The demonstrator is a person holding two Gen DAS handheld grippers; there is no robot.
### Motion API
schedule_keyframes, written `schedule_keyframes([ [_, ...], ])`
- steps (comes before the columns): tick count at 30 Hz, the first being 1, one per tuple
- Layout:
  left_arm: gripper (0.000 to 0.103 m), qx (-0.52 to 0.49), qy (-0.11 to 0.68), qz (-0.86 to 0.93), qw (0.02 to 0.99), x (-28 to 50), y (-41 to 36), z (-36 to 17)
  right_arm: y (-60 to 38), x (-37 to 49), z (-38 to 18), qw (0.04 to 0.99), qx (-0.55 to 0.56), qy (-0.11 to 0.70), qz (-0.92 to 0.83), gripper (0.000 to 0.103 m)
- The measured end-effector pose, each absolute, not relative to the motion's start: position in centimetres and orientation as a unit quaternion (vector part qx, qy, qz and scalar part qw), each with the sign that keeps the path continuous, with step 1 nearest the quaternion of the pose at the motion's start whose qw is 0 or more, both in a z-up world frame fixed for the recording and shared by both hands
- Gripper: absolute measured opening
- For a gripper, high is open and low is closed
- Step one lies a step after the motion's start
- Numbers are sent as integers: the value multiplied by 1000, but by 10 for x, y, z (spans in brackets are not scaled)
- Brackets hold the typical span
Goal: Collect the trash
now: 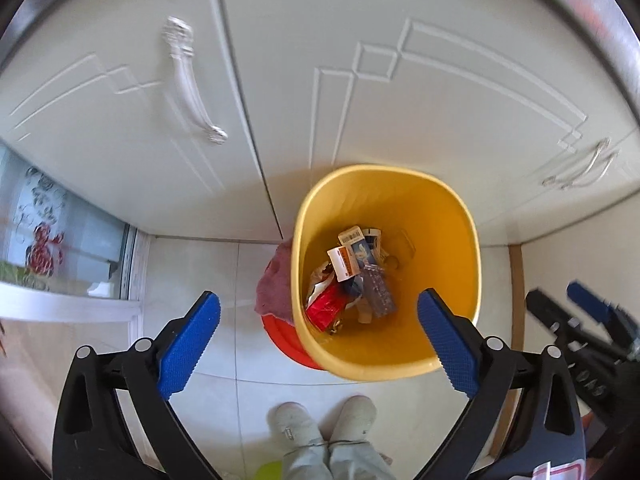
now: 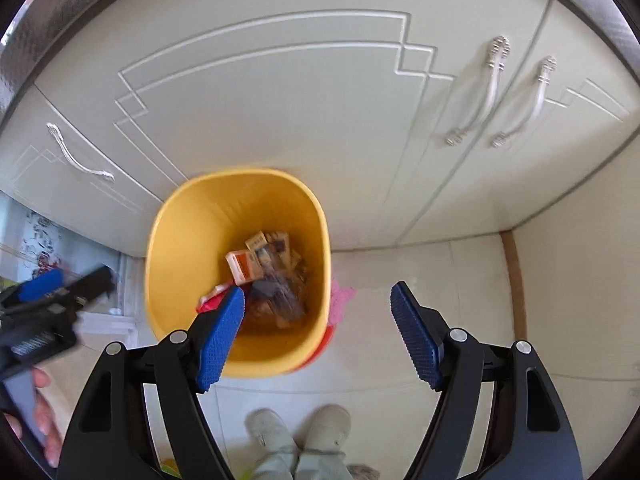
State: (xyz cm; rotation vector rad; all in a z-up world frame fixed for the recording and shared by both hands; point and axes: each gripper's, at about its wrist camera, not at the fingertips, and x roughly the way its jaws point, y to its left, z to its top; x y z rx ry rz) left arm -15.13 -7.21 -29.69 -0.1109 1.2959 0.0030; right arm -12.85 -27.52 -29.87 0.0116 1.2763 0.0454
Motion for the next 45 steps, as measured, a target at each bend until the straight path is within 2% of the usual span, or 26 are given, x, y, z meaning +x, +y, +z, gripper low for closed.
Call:
schedule_keyframes([
  [6, 98, -75, 596, 16, 799, -163, -62, -266, -266, -145, -286, 790, 4, 613, 17, 76],
  [20, 98, -48, 597, 24, 800, -183, -66, -215, -247, -168, -234, 797, -21, 603, 33, 76],
  [45, 98, -29, 594, 8, 804, -194, -75, -193, -240, -177, -203, 803, -46, 593, 41, 76],
])
